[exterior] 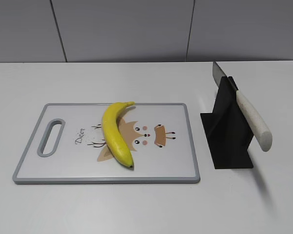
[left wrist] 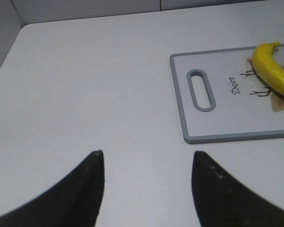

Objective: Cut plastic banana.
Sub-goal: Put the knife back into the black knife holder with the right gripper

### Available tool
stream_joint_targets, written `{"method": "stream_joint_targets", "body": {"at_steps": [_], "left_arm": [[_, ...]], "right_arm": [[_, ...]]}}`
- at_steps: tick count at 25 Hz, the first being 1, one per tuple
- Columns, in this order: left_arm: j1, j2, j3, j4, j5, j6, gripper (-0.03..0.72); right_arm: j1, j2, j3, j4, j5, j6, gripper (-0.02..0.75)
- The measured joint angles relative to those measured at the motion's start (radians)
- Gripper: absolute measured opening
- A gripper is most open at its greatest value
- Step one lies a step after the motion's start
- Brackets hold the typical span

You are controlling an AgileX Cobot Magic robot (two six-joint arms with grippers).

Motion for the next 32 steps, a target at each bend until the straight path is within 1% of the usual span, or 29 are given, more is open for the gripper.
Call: {"method": "stream_joint_targets", "body": {"at_steps": [4,11,16,18,32], "left_arm": [[0.000,0.000,0.000,0.000,0.000,0.000,0.573],[0.000,0.000,0.000,0.000,0.000,0.000,0.573],[0.000,0.000,0.000,0.000,0.000,-0.001,0.573],[0.000,0.000,0.000,0.000,0.000,-0.002,0.573],[0.000,0.000,0.000,-0.002,0.000,-0.002,0.573]], "right_arm": [[-0.026,0.000,0.000,0.002,0.000,0.000,0.522],[-0.137,0.000,0.000,0.004,0.000,0.000,0.522],[-0.274,0.000,0.000,0.004,0.000,0.000,0.522],[-0.304,0.000,0.000,0.004,0.000,0.000,0.522],[-0.316,0.000,0.000,0.005,0.000,0.000,0.522]]}}
